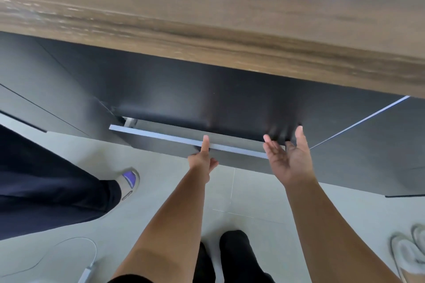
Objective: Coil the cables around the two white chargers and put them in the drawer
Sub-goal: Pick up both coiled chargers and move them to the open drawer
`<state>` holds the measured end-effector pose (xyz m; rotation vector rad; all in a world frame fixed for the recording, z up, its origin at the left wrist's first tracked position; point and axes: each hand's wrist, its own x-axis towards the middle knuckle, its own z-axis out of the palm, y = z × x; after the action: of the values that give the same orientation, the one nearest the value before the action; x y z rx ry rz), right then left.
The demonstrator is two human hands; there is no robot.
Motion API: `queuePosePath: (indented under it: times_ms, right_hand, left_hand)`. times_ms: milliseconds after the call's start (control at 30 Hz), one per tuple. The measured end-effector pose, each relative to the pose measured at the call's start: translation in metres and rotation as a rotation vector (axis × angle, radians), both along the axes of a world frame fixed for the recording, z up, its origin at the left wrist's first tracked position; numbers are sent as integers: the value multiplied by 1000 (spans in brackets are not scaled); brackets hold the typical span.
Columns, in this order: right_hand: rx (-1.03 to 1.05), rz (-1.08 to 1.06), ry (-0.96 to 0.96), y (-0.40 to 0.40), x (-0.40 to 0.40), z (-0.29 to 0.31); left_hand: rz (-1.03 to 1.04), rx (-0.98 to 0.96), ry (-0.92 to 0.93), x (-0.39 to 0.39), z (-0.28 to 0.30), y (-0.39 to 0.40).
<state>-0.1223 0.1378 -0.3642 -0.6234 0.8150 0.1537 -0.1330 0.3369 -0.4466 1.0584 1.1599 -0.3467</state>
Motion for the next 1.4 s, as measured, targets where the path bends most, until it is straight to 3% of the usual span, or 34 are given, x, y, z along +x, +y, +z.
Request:
queuePosePath:
  times_ms: [467,633,867,1100,1167,1233,1333,1400]
  right_hand:
    - [-123,129,174,-2,-77,43]
    - [-135,233,215,-4,-109,76]
    - [-185,295,91,-18,-118,171]
    - [-583,775,-289,-9,-106,315]
    - [-659,723,-425,-5,-98,346]
    - [-675,530,-500,-3,-82,370]
    - [-789,321,-526,-2,-39,385]
    - [-943,339,-484,-1,-11,381]
  left_hand:
    - [-226,138,242,-117,41,28]
    - [-392,87,286,-144,84,31]
    - [-561,155,-28,-144,217,31]
    - [-686,451,-719,-116,402,24]
    - [-711,436,-851,-100,443,24]
    - [-722,439,-906,-72,469,29]
    - [-748,609,-869,-16,487,36]
    - [-798,721,-795,17,487,37]
